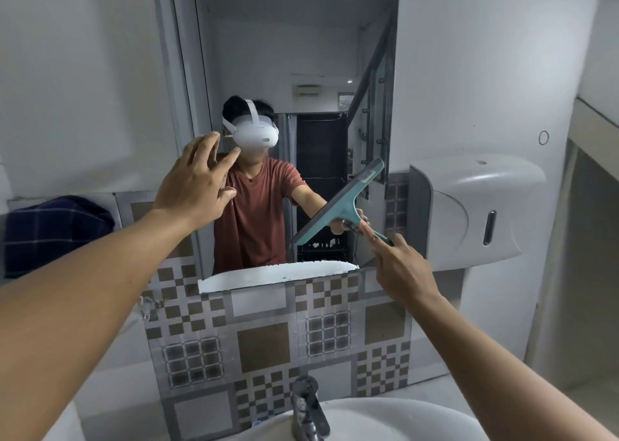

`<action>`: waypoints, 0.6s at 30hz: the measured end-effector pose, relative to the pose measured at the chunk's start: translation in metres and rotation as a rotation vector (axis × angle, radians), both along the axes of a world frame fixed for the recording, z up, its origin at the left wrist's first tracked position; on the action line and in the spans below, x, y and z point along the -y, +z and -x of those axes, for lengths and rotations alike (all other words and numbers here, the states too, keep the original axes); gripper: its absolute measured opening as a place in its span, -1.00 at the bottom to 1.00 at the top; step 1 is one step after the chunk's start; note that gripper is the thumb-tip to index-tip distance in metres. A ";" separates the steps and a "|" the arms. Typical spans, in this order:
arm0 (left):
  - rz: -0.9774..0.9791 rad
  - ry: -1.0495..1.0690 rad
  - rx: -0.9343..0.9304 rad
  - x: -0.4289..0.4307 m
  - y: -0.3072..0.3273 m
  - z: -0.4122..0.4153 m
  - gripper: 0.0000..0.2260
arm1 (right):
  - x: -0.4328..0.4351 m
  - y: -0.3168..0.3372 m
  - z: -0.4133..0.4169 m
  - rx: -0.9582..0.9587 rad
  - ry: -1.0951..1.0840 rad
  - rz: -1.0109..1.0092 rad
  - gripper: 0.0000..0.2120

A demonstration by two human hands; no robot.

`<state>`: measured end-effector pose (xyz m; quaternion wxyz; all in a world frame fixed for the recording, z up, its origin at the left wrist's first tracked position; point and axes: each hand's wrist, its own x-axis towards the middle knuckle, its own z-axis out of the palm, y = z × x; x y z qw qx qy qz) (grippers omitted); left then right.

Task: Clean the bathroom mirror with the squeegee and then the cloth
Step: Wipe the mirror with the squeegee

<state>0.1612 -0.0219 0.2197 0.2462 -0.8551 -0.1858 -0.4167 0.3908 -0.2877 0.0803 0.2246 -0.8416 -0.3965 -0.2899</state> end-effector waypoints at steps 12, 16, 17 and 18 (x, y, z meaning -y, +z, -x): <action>-0.013 0.002 0.009 -0.002 -0.002 -0.001 -0.29 | -0.019 -0.046 0.025 -0.248 -0.008 -0.129 -0.44; -0.013 -0.003 0.013 -0.001 -0.001 0.000 -0.31 | -0.027 -0.054 0.034 -0.330 0.014 -0.160 -0.43; -0.014 -0.005 0.013 -0.001 -0.001 0.001 -0.31 | -0.029 -0.056 0.036 -0.345 0.016 -0.161 -0.42; -0.014 -0.006 0.013 -0.001 -0.001 0.001 -0.31 | -0.031 -0.057 0.037 -0.369 0.018 -0.164 -0.42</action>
